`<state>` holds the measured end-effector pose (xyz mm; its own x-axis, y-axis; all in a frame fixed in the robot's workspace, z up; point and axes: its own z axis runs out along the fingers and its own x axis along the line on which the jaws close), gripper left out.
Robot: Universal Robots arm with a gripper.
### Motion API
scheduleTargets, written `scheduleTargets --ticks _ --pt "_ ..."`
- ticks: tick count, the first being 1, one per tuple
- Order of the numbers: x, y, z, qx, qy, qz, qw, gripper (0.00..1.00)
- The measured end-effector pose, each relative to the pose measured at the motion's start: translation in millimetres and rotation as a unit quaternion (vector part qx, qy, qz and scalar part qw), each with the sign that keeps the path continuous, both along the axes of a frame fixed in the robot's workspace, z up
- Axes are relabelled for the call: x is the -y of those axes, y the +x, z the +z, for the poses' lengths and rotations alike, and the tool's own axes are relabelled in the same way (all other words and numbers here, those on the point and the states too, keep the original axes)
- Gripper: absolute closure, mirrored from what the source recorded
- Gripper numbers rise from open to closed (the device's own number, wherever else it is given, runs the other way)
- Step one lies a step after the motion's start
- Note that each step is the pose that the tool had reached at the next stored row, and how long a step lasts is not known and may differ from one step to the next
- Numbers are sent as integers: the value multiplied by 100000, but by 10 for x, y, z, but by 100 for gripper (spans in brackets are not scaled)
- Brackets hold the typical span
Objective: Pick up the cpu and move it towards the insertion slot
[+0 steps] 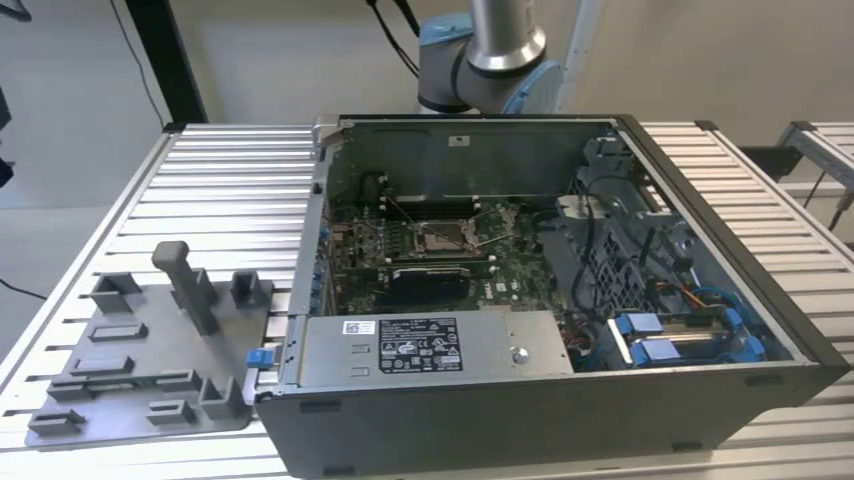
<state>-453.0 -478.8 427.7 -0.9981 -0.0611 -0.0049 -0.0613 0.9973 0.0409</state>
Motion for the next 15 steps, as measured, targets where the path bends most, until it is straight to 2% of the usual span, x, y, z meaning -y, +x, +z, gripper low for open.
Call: scheduleTargets --ticks 5,11,15 --pt "1 199 -1 -70 5 0 100000 100" --pt "0 385 -1 -88 5 -3 100000 100" --pt "1 559 -1 -126 7 -1 100000 100"
